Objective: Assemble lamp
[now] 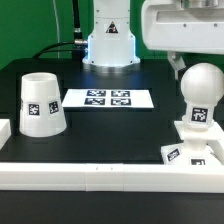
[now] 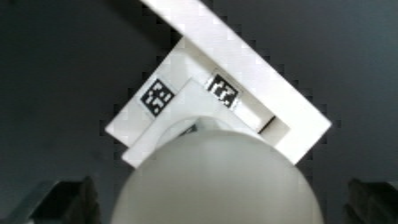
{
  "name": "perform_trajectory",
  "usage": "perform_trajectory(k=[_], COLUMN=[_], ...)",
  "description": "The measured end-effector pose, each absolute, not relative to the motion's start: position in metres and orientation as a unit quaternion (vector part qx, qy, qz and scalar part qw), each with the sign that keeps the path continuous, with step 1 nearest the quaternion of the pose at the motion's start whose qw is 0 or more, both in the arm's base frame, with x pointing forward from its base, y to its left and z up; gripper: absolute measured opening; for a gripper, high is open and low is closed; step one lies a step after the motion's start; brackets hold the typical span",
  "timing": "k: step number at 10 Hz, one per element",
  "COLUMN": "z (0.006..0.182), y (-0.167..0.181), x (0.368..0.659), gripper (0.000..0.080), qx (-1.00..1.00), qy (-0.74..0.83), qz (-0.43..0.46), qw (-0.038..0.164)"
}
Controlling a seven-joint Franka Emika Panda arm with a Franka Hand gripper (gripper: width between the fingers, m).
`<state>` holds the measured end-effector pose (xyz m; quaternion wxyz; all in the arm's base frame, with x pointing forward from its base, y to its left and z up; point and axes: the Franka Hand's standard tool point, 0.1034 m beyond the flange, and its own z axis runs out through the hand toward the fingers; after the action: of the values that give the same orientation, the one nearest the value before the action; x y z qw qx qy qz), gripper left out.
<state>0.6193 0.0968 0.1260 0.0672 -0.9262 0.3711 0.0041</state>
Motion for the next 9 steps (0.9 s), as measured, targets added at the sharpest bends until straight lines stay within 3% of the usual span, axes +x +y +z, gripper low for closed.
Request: perform_trajectory(k=[6, 9], z=[0.1255, 0.1309], y=[0.0965, 0.0939], x=[0.619, 0.6229], gripper=[0.0699, 0.0699], qx=[-0.987, -0.999], qy=[0.15, -0.021], qz=[-0.011, -0.029], qw=[0.062, 0.027])
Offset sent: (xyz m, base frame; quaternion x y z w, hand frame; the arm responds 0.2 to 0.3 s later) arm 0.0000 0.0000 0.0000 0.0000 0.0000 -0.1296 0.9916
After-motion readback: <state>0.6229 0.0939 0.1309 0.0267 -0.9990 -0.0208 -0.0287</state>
